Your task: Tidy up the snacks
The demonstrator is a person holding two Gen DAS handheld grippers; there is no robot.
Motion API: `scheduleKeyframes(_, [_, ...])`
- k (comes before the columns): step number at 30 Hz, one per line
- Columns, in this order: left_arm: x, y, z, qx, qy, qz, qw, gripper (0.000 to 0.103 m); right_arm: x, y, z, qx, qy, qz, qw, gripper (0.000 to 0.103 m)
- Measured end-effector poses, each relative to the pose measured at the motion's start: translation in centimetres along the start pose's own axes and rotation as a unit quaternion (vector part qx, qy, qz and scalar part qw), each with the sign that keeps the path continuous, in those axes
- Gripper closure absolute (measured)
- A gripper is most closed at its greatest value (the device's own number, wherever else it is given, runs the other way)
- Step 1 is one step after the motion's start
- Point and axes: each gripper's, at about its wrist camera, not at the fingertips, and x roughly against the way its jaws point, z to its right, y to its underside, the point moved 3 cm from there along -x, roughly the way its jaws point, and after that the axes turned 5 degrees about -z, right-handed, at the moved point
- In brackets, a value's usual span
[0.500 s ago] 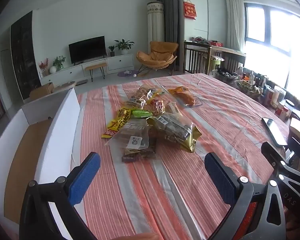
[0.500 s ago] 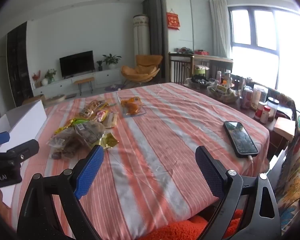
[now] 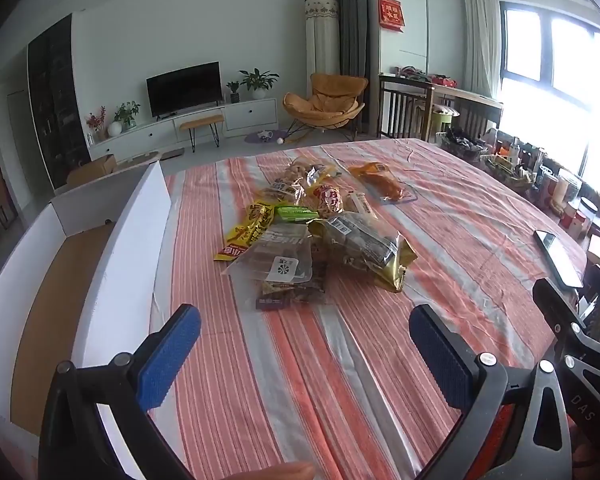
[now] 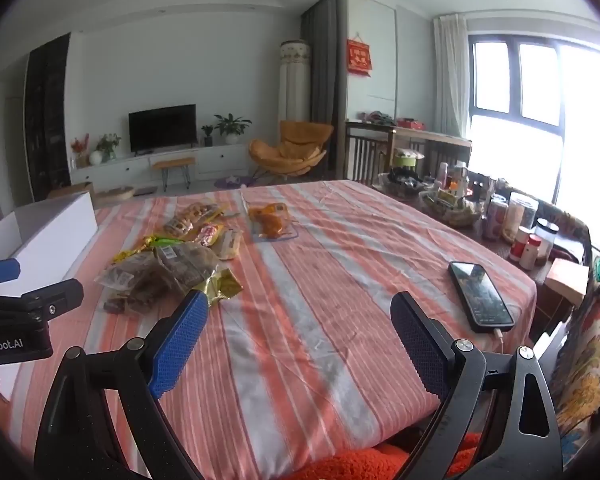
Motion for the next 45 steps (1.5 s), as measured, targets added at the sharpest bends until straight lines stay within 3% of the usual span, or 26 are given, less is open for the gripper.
scheduleKeyframes(31, [-1.5, 0.8, -0.1, -0.002, -0.005, -0.016, 0.9999, 0.0, -0.7, 0.4, 0.0, -0.007, -0.004, -0.009, 1.0, 0.008])
scheduleKeyframes(45, [-2.7, 1.3, -0.2, -0.011, -0.027, -0.05, 0.9983, 0.0, -1.3, 0.7, 0.1, -0.01, -0.008, -0.023, 1.0, 0.008])
